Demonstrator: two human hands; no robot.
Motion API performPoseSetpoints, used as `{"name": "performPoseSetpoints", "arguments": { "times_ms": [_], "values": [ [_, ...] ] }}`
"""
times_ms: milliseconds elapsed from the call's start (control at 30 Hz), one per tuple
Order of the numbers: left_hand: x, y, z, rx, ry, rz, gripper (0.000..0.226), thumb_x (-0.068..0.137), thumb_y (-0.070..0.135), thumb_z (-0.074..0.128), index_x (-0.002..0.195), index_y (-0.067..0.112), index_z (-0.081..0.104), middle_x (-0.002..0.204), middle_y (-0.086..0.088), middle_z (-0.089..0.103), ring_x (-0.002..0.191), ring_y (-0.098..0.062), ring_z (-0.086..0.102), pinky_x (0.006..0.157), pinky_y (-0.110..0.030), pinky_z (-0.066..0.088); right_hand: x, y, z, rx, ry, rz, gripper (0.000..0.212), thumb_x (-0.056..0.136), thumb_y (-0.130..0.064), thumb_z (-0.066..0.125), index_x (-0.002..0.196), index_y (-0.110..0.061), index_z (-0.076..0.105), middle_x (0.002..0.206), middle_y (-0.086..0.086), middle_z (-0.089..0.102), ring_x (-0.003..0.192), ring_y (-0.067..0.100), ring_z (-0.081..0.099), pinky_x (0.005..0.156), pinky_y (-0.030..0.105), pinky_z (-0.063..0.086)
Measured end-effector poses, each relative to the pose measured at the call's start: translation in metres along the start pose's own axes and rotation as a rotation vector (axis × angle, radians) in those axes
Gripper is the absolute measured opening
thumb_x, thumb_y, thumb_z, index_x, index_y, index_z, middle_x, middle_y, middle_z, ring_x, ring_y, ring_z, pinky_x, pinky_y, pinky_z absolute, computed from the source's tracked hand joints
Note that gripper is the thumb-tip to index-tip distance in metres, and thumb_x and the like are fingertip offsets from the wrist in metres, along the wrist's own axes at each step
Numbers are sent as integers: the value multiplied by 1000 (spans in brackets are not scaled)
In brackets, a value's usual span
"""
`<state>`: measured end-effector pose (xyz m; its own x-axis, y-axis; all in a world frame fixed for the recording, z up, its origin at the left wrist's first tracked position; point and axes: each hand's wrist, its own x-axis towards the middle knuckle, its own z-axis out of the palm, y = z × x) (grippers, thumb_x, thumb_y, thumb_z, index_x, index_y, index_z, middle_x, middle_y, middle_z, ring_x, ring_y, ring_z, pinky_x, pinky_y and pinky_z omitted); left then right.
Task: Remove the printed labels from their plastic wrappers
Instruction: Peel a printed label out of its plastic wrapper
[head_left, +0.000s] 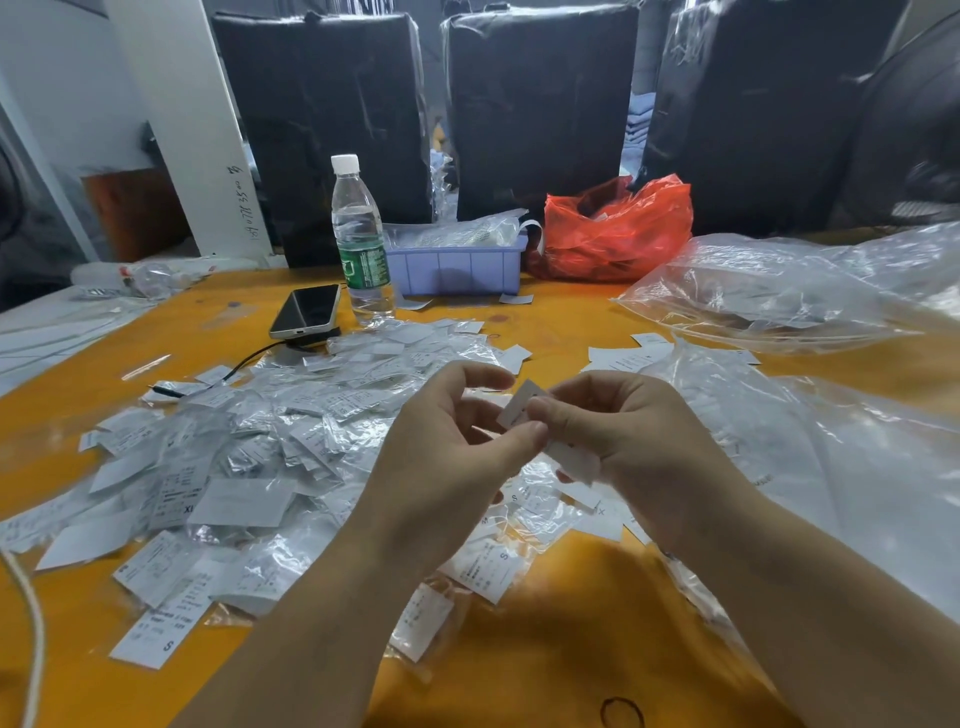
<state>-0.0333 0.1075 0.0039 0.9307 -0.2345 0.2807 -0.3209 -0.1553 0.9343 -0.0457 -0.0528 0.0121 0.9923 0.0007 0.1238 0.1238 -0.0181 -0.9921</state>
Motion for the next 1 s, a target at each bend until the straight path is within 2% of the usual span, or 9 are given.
{"name": "performPoseSetpoints", "arguments": {
  "times_ms": [167,267,400,467,567,633,700,833,1000],
  "values": [
    [-4,1,3,149,-2,114,25,80,26,79,100,32,65,87,13,70,70,-8,67,55,-19,52,1,2,0,22,61,-4,24,60,-34,77,75,-15,73,73,4,72,63,12,66,58,28,53],
    [-3,0,2,146,-8,105,21,81,25,78,97,33,67,86,13,70,69,-7,65,56,-18,51,2,4,1,26,70,-9,25,58,-36,77,74,-17,72,72,2,71,62,10,65,57,26,51],
    [-1,0,1,123,-16,59,11,86,20,73,90,30,71,80,10,72,66,-8,63,55,-17,51,3,3,0,-3,51,2,41,49,-46,79,78,-18,73,72,-1,70,62,7,64,54,20,49],
    [1,0,-1,72,9,24,12,87,17,71,89,28,72,79,9,71,63,-6,61,54,-17,50,5,1,-4,34,-2,41,35,57,-38,80,83,-16,73,74,-1,70,67,9,67,54,20,50],
    [3,-1,-3,-27,30,-41,15,89,13,68,86,26,75,76,5,69,62,-3,58,53,-18,47,6,-2,-8,81,-45,51,14,78,-7,74,91,-6,69,74,5,72,68,15,71,55,21,53],
    [3,-1,-3,-36,31,-67,18,91,14,65,84,26,76,78,0,68,63,-4,57,53,-17,46,6,-2,-7,42,-44,47,15,79,2,72,93,-4,68,81,15,72,70,21,71,55,27,57],
    [3,-2,-2,15,44,-63,20,92,15,63,83,27,76,75,4,68,60,0,55,52,-14,44,5,-1,-6,-39,-46,32,17,78,1,75,92,-7,69,87,21,71,73,26,68,62,34,58],
    [1,-3,-1,230,41,21,20,94,19,59,85,31,73,70,19,65,62,-2,57,51,-12,44,5,1,-7,-264,-36,-65,17,80,-5,76,93,-14,69,78,13,72,67,26,65,66,38,57],
    [2,-3,-2,175,-34,8,21,93,15,61,86,32,73,64,18,63,59,2,54,51,-12,42,6,2,-7,-287,-18,-79,15,83,-5,72,93,-15,69,84,15,73,82,39,69,77,56,57]
  ]
}}
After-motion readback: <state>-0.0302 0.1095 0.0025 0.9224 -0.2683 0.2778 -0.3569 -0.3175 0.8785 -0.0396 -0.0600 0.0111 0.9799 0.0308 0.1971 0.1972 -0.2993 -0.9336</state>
